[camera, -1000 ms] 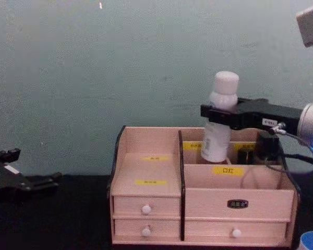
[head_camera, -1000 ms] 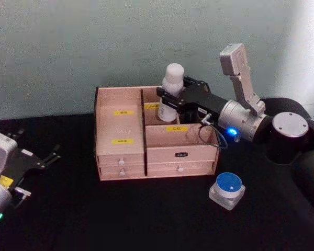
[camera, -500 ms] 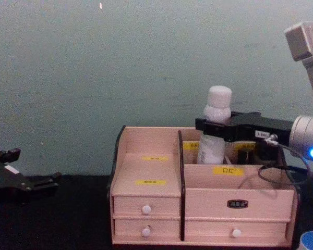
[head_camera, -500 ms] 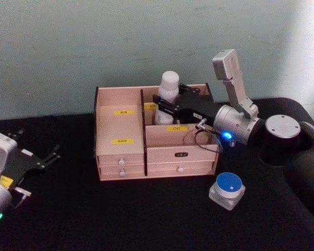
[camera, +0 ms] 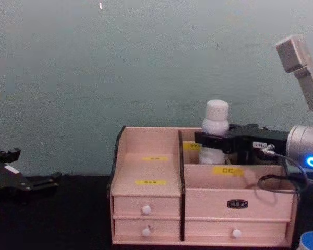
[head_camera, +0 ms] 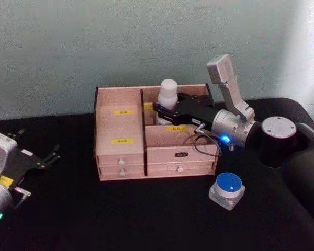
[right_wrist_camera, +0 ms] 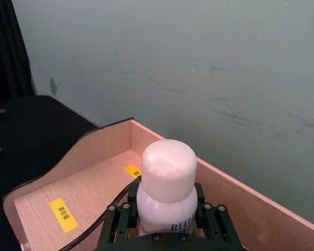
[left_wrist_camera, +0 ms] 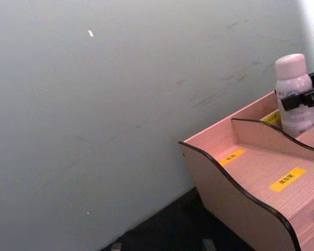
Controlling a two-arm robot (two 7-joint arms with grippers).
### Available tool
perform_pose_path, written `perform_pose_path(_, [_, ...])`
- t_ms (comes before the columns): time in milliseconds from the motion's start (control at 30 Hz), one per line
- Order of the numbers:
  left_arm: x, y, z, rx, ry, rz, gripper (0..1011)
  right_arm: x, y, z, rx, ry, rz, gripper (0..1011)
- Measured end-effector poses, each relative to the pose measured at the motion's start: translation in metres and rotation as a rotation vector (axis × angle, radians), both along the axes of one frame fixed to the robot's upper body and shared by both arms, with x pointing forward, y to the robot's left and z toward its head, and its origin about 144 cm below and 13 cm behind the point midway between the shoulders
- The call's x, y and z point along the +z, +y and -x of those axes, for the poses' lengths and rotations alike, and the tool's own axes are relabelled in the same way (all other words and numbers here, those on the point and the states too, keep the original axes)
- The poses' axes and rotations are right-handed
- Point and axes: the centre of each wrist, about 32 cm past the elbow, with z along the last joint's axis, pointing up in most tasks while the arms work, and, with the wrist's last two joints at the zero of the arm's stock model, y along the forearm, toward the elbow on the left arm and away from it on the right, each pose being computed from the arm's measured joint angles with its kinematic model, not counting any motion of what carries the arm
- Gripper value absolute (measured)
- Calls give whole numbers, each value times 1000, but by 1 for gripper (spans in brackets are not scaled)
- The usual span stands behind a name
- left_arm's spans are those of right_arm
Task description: Pick up the facial cleanser and watermelon frost from the table and place them into the tiered storage box.
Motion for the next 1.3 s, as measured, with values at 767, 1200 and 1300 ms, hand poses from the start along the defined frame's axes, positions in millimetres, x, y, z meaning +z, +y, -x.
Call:
perform_pose_path(767, [0, 0, 0, 0, 0, 0, 1001, 0, 1, 0, -2, 7, 8, 689])
perform_pose_path(1200, [0, 0, 0, 0, 0, 0, 1001, 0, 0, 0, -2, 6, 7, 1000])
perform_pose_path(1300, [0, 0, 0, 0, 0, 0, 1001, 0, 0, 0, -2, 6, 7, 1000])
